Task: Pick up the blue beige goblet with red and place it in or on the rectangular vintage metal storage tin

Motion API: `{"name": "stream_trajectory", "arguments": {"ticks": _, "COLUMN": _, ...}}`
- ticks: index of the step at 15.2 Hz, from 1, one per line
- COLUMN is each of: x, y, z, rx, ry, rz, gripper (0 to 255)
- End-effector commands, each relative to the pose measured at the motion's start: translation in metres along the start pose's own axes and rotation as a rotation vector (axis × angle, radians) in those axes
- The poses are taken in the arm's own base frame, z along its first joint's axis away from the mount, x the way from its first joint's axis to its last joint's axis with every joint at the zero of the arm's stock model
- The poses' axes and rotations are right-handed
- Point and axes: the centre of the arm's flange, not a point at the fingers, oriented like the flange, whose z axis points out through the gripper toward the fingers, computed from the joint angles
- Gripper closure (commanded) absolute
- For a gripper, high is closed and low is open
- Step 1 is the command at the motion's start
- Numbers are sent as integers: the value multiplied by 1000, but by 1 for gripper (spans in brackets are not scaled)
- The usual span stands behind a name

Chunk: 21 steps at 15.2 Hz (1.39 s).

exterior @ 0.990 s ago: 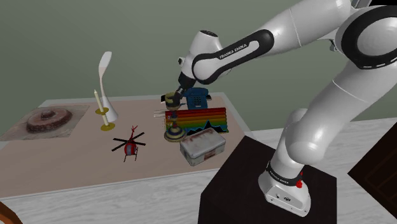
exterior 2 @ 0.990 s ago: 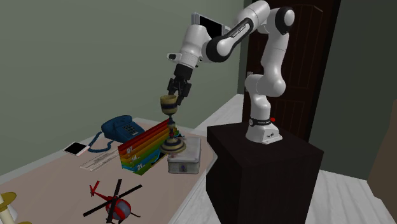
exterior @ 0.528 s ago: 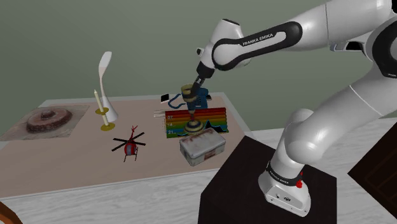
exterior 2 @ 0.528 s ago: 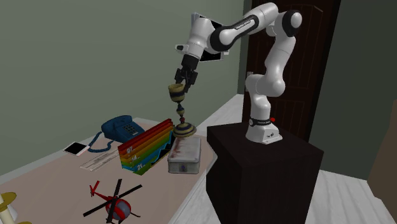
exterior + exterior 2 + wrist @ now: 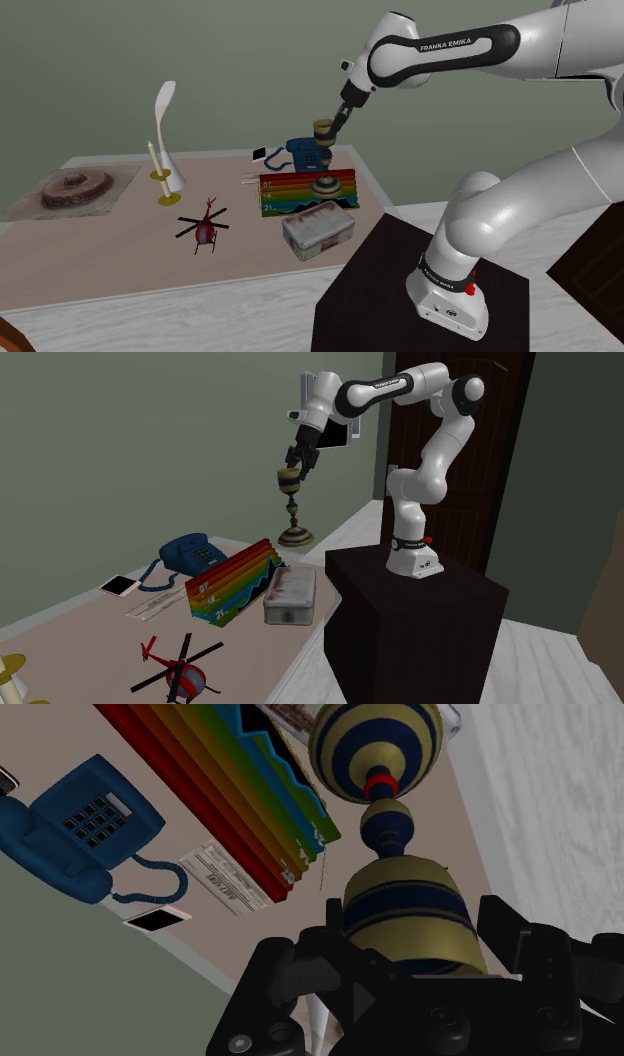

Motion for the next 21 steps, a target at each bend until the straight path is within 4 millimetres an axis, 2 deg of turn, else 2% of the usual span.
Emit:
{"name": "stream_trajectory", "arguments": {"ticks": 1, "x": -8, "y": 4, "z": 0, "rx": 1, "ry": 0, "rz": -1, "gripper": 255}}
{"name": "stream_trajectory", "arguments": {"ticks": 21, "x": -50, "y": 2, "z": 97, "rx": 1, "ry": 0, "rz": -1, "gripper": 255}}
